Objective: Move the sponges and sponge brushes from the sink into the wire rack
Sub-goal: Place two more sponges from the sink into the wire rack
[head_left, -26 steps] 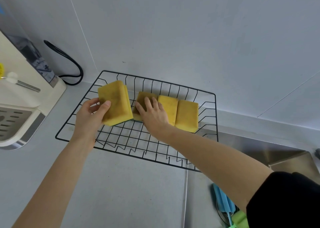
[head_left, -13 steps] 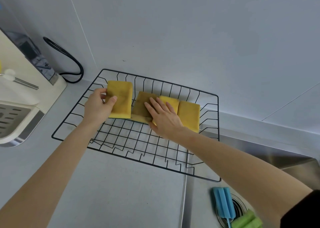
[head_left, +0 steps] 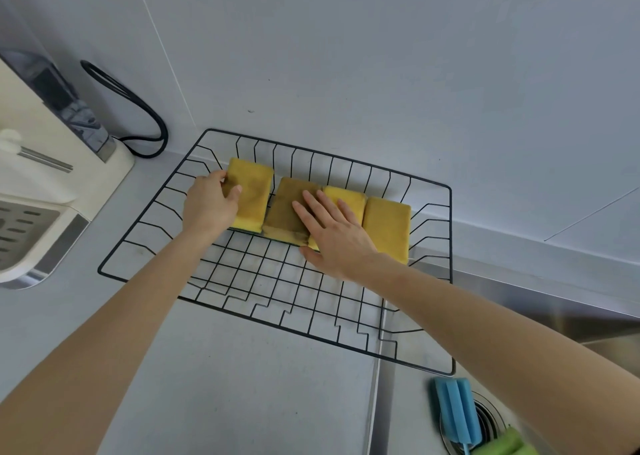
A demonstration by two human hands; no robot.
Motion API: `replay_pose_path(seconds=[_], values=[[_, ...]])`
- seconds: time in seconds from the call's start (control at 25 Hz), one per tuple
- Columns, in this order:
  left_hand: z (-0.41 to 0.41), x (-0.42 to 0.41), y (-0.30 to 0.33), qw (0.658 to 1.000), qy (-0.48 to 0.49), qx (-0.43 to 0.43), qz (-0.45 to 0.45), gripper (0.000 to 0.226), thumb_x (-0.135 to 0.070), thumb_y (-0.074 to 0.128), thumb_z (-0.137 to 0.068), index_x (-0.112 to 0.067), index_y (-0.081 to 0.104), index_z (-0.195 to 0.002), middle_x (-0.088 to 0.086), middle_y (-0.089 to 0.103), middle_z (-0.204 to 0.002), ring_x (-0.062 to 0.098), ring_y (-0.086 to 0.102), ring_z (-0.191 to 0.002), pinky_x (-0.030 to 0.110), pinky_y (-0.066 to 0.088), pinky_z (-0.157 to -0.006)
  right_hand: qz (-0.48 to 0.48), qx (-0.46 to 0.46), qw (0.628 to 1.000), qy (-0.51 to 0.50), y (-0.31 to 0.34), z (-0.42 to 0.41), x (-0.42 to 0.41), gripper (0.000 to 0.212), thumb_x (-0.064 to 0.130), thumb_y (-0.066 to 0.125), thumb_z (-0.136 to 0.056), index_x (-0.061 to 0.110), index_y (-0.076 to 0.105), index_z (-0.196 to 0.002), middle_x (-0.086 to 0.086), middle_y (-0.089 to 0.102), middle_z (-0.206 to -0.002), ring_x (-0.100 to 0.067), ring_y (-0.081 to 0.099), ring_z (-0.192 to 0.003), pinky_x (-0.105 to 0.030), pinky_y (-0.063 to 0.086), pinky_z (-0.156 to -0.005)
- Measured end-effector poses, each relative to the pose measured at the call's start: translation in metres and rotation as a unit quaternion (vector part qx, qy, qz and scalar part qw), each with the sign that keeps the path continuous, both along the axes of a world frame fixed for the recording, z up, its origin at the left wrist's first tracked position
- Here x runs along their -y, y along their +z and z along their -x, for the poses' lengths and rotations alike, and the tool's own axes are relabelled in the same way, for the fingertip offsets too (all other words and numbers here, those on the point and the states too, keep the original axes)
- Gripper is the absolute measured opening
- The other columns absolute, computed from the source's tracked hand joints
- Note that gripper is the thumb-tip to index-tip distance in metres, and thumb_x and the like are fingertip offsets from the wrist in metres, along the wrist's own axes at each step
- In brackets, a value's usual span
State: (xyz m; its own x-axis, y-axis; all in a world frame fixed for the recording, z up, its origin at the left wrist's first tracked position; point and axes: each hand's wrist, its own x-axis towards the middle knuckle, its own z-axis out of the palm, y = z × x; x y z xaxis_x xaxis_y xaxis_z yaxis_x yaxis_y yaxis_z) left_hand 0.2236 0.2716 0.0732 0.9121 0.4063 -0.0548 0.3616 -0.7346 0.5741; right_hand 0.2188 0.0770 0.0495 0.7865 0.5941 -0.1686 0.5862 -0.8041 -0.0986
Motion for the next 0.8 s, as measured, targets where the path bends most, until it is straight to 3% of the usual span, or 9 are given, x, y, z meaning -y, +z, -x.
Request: replay_pose_path(seconds=[0.24, 0.64, 0.8], values=[[0.002, 0.013, -0.008, 0.994, -0.037, -0.056, 0.087, 0.062, -0.03, 0.052, -0.089, -0.01, 0.026, -0.141, 0.019, 0.035, -0.145, 0.034, 0.035, -0.133, 0.042, 0.03, -0.109, -0.009, 0.0, 1.0, 0.0, -0.001, 0.0, 0.001, 0.067, 0.04, 0.034, -0.097, 0.02, -0.001, -0.151, -0.003, -0.005, -0.161, -0.022, -0.008, -0.149, -0.041, -0.006, -0.12], [0.006, 0.019, -0.013, 0.994, -0.084, -0.072, 0.023, 0.068, -0.029, 0.052, -0.088, -0.008, 0.018, -0.143, 0.023, 0.027, -0.147, 0.038, 0.032, -0.133, 0.045, 0.028, -0.111, 0.001, -0.003, 1.0, -0.002, 0.004, 0.0, 0.0, 0.065, 0.04, 0.032, -0.098, 0.02, 0.0, -0.151, -0.004, -0.004, -0.161, -0.022, -0.007, -0.149, -0.041, -0.003, -0.121], [0.012, 0.019, -0.003, 0.993, -0.092, -0.069, -0.003, 0.067, -0.034, 0.053, -0.087, -0.011, 0.022, -0.143, 0.024, 0.02, -0.151, 0.037, 0.019, -0.14, 0.047, 0.021, -0.115, -0.014, -0.025, 1.0, 0.0, 0.018, 0.003, 0.002, 0.069, 0.039, 0.04, -0.095, 0.022, 0.004, -0.151, -0.004, 0.002, -0.161, -0.022, -0.003, -0.149, -0.041, 0.001, -0.122]])
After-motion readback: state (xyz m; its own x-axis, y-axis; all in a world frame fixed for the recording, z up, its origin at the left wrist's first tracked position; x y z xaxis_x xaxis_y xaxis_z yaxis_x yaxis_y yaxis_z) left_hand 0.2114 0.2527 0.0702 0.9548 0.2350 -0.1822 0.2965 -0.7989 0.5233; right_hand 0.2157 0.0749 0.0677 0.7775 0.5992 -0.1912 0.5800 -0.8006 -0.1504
